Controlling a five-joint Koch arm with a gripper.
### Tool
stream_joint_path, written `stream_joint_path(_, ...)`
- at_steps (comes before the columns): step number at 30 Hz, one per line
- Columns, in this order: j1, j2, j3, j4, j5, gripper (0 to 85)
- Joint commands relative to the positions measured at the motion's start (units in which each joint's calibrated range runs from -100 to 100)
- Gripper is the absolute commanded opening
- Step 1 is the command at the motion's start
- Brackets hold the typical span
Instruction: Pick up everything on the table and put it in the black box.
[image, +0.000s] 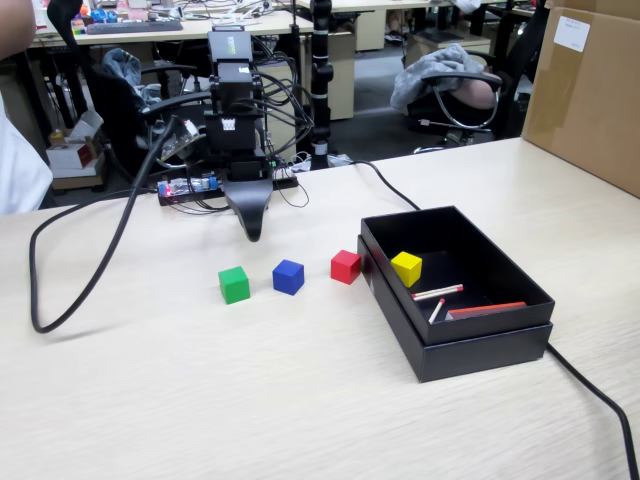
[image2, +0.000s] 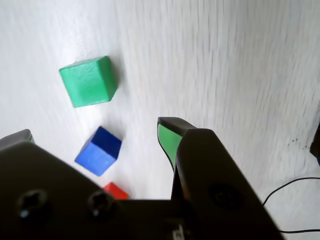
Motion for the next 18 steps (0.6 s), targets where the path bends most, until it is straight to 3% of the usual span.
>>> stream_joint_path(1,-1.0,4.5,4.4,-0.1,-0.2,49.1)
stream_joint_path(18,-2.7,29.1,15.1,-0.1,-0.3,48.3)
